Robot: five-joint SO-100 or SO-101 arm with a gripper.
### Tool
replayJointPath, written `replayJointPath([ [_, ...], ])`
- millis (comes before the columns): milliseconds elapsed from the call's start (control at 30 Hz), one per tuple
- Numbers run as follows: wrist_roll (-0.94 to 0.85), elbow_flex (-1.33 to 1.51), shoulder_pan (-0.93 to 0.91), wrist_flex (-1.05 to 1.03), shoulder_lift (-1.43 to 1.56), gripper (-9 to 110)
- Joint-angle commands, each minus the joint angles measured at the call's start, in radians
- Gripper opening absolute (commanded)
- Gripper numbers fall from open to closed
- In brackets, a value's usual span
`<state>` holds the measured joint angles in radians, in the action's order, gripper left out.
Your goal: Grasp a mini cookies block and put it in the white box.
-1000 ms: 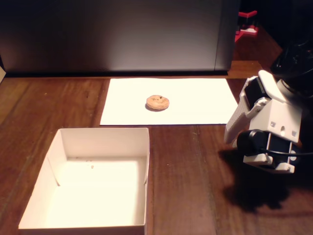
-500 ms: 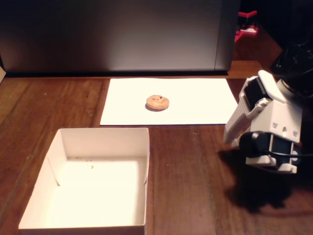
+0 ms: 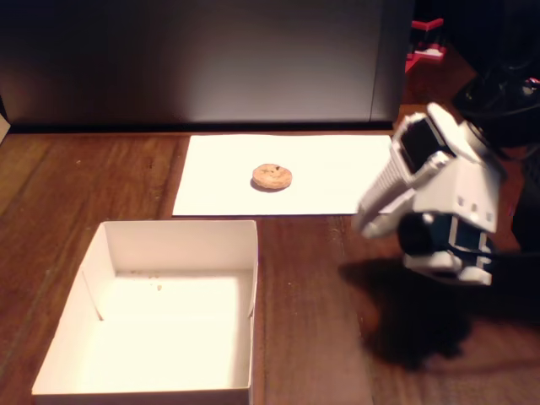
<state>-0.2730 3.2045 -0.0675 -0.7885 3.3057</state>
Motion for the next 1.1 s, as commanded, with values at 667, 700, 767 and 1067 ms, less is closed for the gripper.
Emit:
replayJointPath([
  [667, 0.213, -0.617, -0.279, 0.178, -0.296, 4],
  [700, 0.219, -0.66, -0.285, 0.152, -0.336, 4],
  [767, 0.236, -0.753, -0.299, 0.086, -0.423, 4],
  [1067, 0.291, -0.994, -0.316, -0.166, -0.721, 4],
])
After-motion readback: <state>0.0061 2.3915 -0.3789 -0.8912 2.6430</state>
